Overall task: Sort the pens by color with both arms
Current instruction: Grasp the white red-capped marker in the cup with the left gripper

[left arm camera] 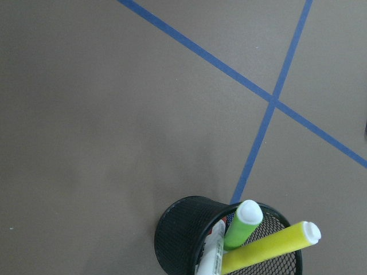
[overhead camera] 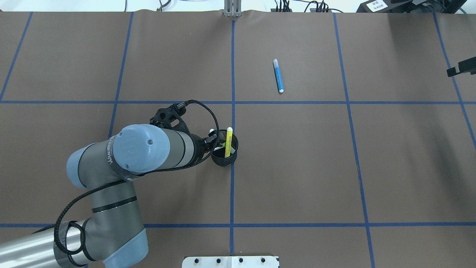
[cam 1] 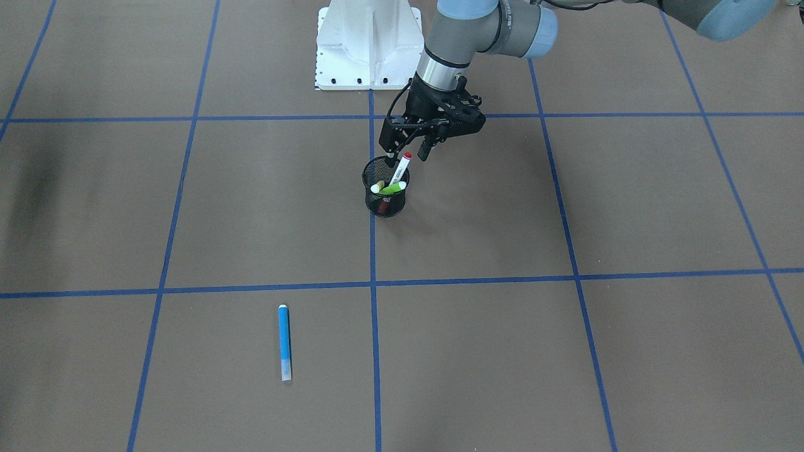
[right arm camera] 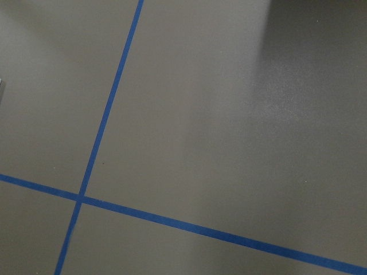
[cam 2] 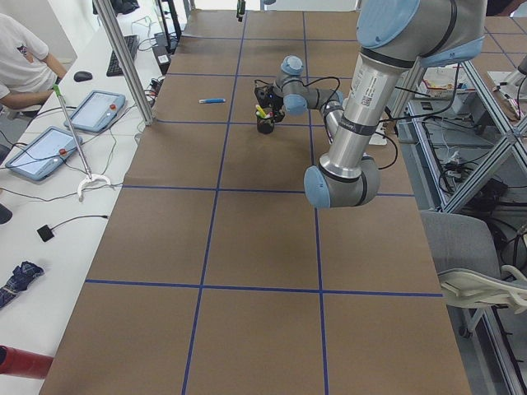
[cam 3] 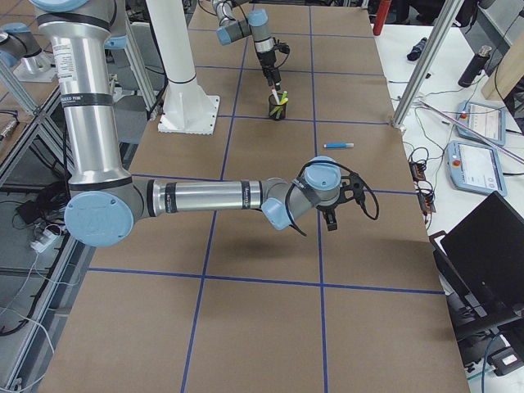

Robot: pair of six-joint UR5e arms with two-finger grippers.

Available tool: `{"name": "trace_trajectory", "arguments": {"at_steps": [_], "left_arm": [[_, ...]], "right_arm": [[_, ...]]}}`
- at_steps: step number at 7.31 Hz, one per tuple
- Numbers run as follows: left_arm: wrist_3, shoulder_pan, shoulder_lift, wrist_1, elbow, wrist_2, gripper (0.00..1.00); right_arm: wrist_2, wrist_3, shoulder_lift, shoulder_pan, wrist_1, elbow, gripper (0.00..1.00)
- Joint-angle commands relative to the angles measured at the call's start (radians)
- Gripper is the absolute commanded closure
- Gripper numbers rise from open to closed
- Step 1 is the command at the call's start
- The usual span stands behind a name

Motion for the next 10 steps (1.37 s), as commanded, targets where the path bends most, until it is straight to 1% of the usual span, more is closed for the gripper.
{"name": "trace_trajectory", "arguments": {"at_steps": [1,2,5,6,7,8,9,10], "left_arm": [[-0.003,0.016,-0.003,-0.010,0.008,0.000,0.66],[-0.003,0.016,-0.005,-0.012,0.003,-0.001,1.00],[0.003,0.002,0.004,-0.007,-0.056,0.002,1.00],[0.003,-0.004,0.008,-0.006,-0.058,0.002,1.00],[0.007,-0.004,0.014,-0.004,-0.057,0.003,0.32],[0.010,-0.004,0.014,-0.001,-0.057,0.003,0.13],[0.010,-0.004,0.014,0.002,-0.055,0.005,0.02],[0.010,-0.004,0.015,0.002,-0.055,0.003,0.02]], "right_arm": [[-0.001,0.000,0.000,0.000,0.001,0.000,0.00],[-0.001,0.000,0.000,-0.001,0.001,0.000,0.00],[-0.007,0.000,0.003,0.000,0.006,0.001,0.00],[-0.007,0.000,0.003,0.000,0.008,0.001,0.00],[-0.007,0.000,0.001,0.000,0.009,0.001,0.00],[-0.009,0.000,0.003,0.000,0.008,0.001,0.00],[-0.009,0.000,0.003,-0.001,0.008,0.000,0.00],[-0.009,0.000,0.001,0.000,0.009,0.001,0.00]]}}
